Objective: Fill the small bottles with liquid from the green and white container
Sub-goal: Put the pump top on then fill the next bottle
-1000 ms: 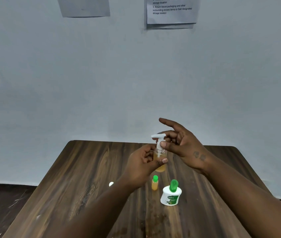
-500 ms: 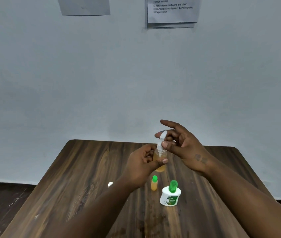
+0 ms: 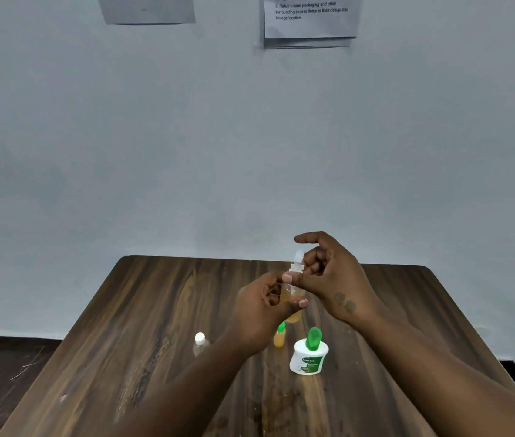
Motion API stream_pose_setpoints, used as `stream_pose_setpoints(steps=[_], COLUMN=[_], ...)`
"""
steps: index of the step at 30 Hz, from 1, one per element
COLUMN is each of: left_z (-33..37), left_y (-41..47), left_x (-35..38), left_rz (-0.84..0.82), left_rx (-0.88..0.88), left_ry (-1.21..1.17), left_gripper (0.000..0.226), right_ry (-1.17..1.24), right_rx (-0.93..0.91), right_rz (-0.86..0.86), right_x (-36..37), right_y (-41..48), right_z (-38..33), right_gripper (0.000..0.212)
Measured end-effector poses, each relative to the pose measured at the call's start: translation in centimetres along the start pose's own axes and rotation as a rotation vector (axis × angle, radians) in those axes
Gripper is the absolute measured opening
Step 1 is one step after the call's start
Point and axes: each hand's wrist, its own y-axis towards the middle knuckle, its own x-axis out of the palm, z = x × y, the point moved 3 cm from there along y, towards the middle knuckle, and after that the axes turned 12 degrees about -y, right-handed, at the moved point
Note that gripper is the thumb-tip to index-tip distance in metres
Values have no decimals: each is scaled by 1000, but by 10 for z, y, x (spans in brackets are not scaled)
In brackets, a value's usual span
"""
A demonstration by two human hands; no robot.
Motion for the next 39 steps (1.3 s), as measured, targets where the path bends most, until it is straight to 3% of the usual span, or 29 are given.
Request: stream_pose_setpoints(steps=[3, 7, 14, 24, 27, 33, 39], left_z=[-5, -4, -4, -9, -12, -10, -10], left_y=[-1, -1, -2, -2, 1, 3, 7], left_x=[0, 2, 14, 15, 12, 10, -1], left_rz=[-7, -46, -63, -51, -49, -54, -16], left_rx=[-26, -48, -13, -73, -82, -31, -39], left_ry=[-4, -7, 39, -18, -13, -5, 1], left_gripper=[31, 34, 30, 28, 32, 33, 29], right_ry=[45, 288, -214, 99, 36, -194, 27], right_rx=[-20, -59, -14, -44, -73, -68, -121], right_rz=[-94, -396, -137, -351, -339, -118, -305], right_x=[-3, -16, -13, -21, -23, -7, -13], right_y=[0, -3, -5, -2, 0, 4, 9], right_z=[3, -1, 9, 7, 6, 12, 7], right_gripper=[62, 71, 62, 66, 62, 46, 50])
